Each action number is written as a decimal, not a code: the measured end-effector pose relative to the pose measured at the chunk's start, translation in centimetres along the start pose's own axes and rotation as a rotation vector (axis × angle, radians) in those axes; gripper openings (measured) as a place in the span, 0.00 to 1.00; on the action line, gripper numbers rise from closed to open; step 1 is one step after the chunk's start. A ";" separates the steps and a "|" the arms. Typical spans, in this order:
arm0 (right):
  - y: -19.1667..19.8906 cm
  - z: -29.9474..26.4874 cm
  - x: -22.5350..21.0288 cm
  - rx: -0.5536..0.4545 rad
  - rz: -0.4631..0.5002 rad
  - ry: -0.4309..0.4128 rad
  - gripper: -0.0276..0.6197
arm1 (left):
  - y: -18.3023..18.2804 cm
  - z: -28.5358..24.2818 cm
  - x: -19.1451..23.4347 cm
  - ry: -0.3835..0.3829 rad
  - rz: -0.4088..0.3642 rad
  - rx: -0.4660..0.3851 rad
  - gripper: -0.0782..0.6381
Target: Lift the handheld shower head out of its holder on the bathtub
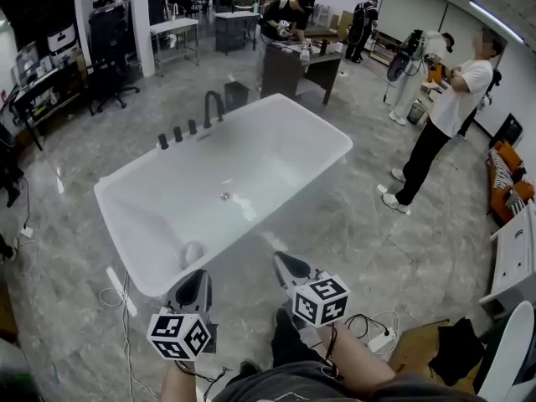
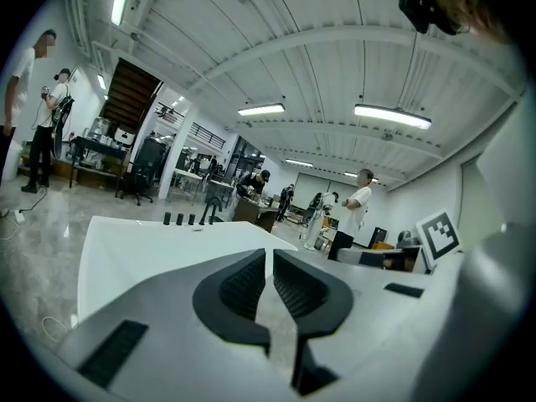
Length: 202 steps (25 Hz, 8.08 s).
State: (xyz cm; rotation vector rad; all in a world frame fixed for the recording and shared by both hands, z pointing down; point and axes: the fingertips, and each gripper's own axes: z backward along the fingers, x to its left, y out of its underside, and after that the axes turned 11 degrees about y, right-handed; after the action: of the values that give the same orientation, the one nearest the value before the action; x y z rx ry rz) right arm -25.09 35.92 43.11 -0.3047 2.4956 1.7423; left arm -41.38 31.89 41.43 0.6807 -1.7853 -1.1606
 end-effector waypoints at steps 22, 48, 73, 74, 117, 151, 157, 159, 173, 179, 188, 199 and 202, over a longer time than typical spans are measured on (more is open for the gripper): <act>-8.2 -14.6 -19.7 0.020 -0.090 -0.067 0.08 | -5.7 -24.1 1.7 -0.087 -0.023 0.036 0.16; -11.5 -25.5 -27.9 0.059 -0.048 -0.044 0.08 | -9.1 -37.2 8.1 -0.086 0.013 0.019 0.16; -16.6 -43.2 -32.1 0.145 -0.025 0.103 0.08 | -14.0 -50.1 24.2 0.012 0.109 0.024 0.16; -16.8 -43.7 -32.0 0.147 -0.020 0.098 0.08 | -14.2 -50.1 24.7 0.006 0.111 0.021 0.16; -26.4 -78.9 -38.1 0.112 0.114 -0.453 0.09 | -21.5 -68.4 35.7 -0.549 0.046 -0.136 0.16; -17.9 -104.1 -29.3 0.130 0.213 -0.453 0.32 | -16.6 -71.1 52.2 -0.588 0.089 -0.139 0.16; -17.0 -107.1 -28.3 0.129 0.234 -0.445 0.37 | -15.3 -71.7 53.8 -0.597 0.105 -0.140 0.16; -16.6 -107.7 -27.9 0.130 0.259 -0.452 0.38 | -15.1 -71.9 54.2 -0.603 0.103 -0.134 0.16; -15.3 -111.6 -25.7 0.095 0.365 -0.454 0.38 | -13.8 -71.4 55.9 -0.628 0.115 -0.145 0.16; -14.8 -111.6 -25.3 0.100 0.415 -0.484 0.29 | -13.4 -71.0 56.1 -0.637 0.121 -0.152 0.16; -14.8 -110.8 -25.1 0.149 0.473 -0.495 0.26 | -14.1 -70.5 55.8 -0.632 0.128 -0.141 0.16; -24.7 -105.5 -25.0 0.019 0.388 -0.516 0.26 | -19.4 -69.6 52.3 -0.615 0.078 -0.163 0.16; -28.5 -103.6 -25.7 -0.020 0.363 -0.519 0.26 | -20.9 -70.2 51.0 -0.588 0.051 -0.154 0.16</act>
State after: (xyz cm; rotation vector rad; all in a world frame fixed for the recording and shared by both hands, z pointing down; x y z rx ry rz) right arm 10.73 -67.56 57.66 0.5648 2.2367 1.6751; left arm -3.47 -47.84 54.14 0.2046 -2.1408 -1.5524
